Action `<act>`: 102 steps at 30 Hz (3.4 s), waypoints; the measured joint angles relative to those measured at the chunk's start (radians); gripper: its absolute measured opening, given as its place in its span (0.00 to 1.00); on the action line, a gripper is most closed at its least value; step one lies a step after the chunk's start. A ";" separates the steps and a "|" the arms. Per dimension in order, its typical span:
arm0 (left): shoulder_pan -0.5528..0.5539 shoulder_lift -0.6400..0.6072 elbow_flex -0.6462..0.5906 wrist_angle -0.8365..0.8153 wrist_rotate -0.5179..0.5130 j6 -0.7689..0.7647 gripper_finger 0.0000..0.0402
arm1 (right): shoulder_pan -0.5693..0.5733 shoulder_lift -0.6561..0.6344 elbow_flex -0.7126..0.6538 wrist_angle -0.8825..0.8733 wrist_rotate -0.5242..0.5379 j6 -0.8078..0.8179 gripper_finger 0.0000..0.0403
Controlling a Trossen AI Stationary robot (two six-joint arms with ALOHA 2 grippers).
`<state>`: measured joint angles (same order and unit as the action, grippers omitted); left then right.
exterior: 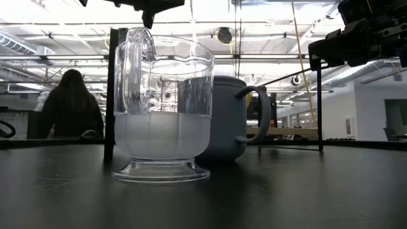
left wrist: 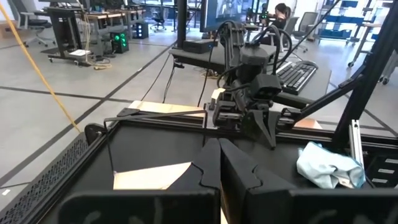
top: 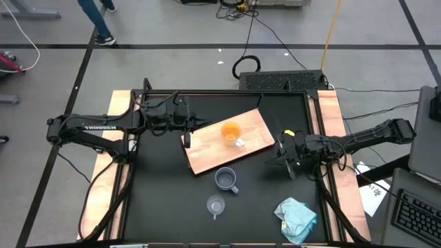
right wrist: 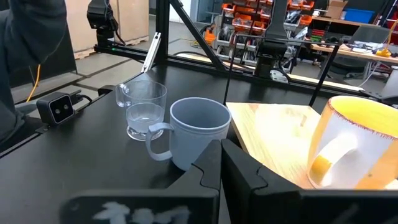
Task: Stack small to large cups/mugs on shelf
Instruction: Put the orange mug on the shelf
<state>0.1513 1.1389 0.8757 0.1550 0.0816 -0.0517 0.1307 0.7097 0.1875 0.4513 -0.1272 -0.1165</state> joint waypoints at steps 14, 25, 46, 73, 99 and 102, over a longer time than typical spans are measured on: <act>0.048 0.000 -0.001 0.033 0.041 -0.015 0.00 | 0.000 0.000 0.000 0.000 0.000 0.000 0.00; 0.093 0.000 0.002 0.053 0.127 -0.062 0.00 | 0.000 0.000 0.000 0.001 0.000 0.000 0.00; 0.110 0.401 0.517 -0.360 0.184 0.044 0.00 | 0.000 0.000 0.000 0.015 0.000 0.000 0.00; 0.141 0.684 0.876 -0.972 0.277 0.259 0.00 | 0.000 0.003 -0.001 0.008 0.000 0.000 0.00; 0.125 0.748 0.885 -1.019 0.203 0.429 0.01 | 0.000 0.010 -0.123 0.200 0.000 -0.008 0.00; 0.114 0.745 0.885 -1.024 0.204 0.441 0.01 | 0.000 0.010 -0.154 0.288 0.002 -0.006 0.00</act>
<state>0.2655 1.8839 1.7607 -0.8689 0.2859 0.3891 0.1307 0.7194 0.0336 0.7395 -0.1249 -0.1223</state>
